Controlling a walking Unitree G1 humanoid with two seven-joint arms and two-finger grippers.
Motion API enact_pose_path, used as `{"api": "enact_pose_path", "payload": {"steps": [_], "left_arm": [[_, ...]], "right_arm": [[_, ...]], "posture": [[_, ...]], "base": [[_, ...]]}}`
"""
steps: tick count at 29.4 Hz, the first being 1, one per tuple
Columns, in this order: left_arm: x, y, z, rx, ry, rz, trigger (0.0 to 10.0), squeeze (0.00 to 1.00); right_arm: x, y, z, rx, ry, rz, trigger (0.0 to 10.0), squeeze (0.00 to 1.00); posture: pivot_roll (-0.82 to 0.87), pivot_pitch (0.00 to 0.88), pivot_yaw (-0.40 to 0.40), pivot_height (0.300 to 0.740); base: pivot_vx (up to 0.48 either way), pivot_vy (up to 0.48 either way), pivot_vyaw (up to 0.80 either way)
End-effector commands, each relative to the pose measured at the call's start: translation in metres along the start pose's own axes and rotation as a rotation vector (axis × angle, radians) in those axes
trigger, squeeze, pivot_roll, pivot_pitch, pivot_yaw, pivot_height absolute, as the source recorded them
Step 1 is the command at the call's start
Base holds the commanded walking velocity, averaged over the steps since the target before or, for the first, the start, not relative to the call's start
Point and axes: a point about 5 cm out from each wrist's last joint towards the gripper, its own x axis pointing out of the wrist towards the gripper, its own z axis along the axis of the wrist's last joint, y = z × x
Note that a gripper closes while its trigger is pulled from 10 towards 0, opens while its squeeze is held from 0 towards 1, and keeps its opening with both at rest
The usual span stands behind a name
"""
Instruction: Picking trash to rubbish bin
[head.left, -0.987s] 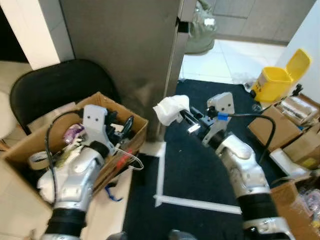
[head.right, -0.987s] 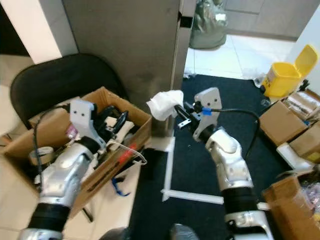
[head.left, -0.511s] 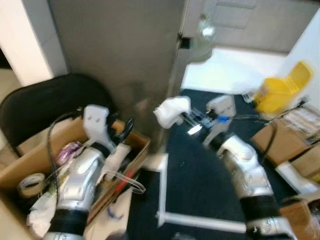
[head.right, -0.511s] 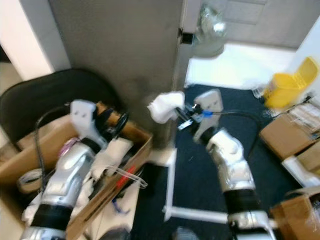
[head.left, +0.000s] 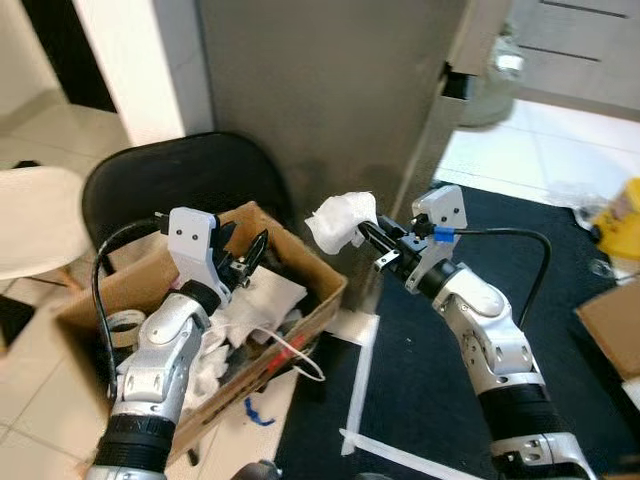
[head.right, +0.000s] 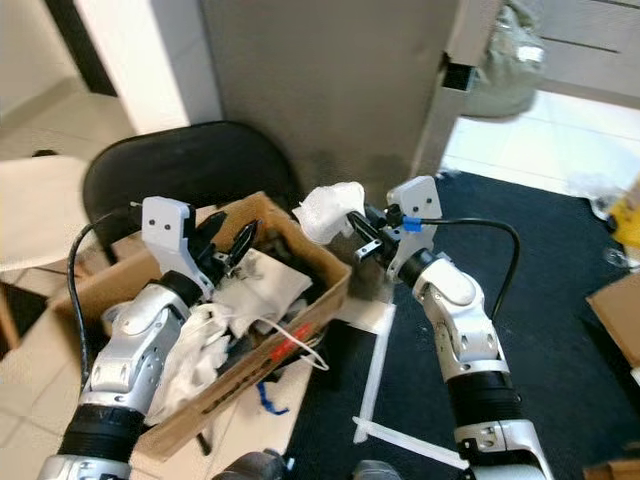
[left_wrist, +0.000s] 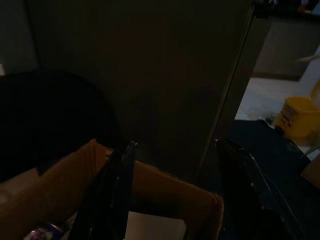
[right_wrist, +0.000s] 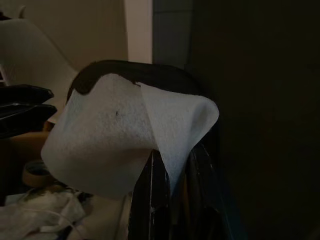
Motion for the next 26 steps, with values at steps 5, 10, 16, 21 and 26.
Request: {"api": "enact_pose_path", "payload": {"steps": [5, 10, 16, 21, 26], "left_arm": [[-0.0002, -0.0025, -0.0002, 0.018, 0.021, -0.023, 10.0, 0.00], [-0.0001, -0.0024, -0.0007, 0.011, 0.025, -0.019, 10.0, 0.00], [0.0000, -0.0022, -0.0014, 0.009, 0.028, -0.017, 10.0, 0.00], [0.0001, -0.0022, -0.0015, 0.008, 0.029, -0.018, 10.0, 0.00], [0.0000, -0.0021, -0.0023, -0.002, 0.025, -0.013, 10.0, 0.00]], "right_arm": [[0.0003, -0.0003, 0.0018, 0.027, -0.019, -0.016, 10.0, 0.00], [0.0003, -0.0006, 0.0024, 0.024, -0.018, -0.013, 10.0, 0.00], [0.0003, -0.0002, 0.0024, 0.022, -0.018, -0.011, 10.0, 0.00], [0.0002, 0.0001, 0.0024, 0.022, -0.018, -0.010, 10.0, 0.00], [0.0001, 0.0005, 0.0018, 0.025, -0.019, -0.010, 10.0, 0.00]], "posture": [[-0.02, 0.000, -0.038, 0.740], [-0.02, 0.000, -0.037, 0.740], [-0.02, 0.000, -0.041, 0.740], [-0.02, 0.000, -0.041, 0.740], [-0.02, 0.000, -0.040, 0.740]], "base": [[0.000, -0.330, 0.32], [0.000, -0.450, 0.00], [0.000, -0.427, 0.00], [0.000, -0.382, 0.00], [0.000, -0.067, 0.00]]}}
